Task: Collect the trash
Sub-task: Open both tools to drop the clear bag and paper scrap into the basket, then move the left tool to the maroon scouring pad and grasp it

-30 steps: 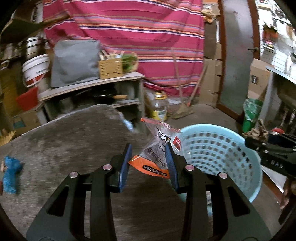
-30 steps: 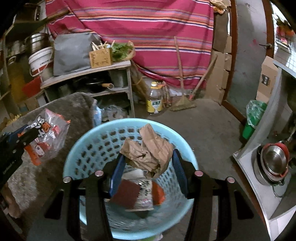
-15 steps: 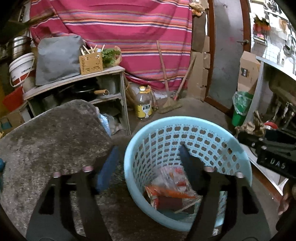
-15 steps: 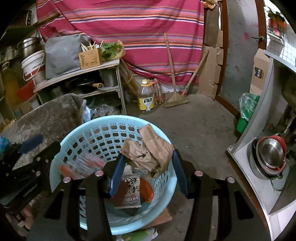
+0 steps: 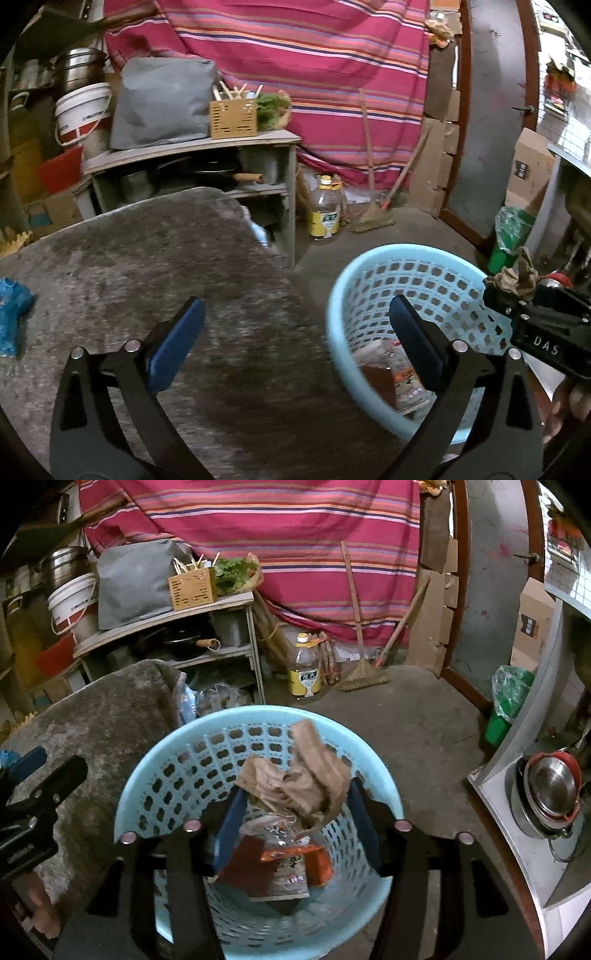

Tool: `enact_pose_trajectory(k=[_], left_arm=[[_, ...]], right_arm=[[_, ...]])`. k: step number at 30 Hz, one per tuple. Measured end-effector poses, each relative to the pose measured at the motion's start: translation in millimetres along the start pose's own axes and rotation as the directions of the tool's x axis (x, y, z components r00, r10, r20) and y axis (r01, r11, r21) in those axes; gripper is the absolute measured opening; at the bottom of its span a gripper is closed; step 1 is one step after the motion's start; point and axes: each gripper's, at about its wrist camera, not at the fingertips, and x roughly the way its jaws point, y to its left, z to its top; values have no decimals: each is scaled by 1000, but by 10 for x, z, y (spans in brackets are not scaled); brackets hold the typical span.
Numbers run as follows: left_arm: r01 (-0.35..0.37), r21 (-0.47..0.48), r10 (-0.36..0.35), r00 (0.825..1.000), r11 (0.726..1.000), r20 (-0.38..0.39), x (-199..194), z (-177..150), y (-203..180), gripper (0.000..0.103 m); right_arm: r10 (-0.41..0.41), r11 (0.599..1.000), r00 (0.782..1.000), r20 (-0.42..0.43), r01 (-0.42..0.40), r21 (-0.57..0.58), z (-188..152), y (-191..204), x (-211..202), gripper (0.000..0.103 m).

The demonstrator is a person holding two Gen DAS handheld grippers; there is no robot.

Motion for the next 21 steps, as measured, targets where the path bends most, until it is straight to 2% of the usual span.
enact_pose_trajectory(k=[1,2,8,10,16,21], left_arm=[[-8,1,8,1000,1000,2,-17,0,29,97],[-19,3,19,1000,1000,5,-35,8,59,97],[-75,-16,75,997,997,23,-177,45,364,97],[-96,-29,96,995,995,30,-242,55,510,97],[-154,-79,158,986,985,45,-429,64,997,97],[-216,-109,220,975,970,26,-578,25,1510,97]], right_arm=[[-3,1000,1000,2,3,6,7,20,-1,73],[-6,1000,1000,3,6,14,13,38,-4,76],[8,1000,1000,6,-8,26,42,185,-62,80],[12,1000,999,38,-13,18,69,308,-148,86],[72,997,995,75,-72,-9,134,750,-277,89],[123,990,990,62,-118,-77,125,1261,-270,89]])
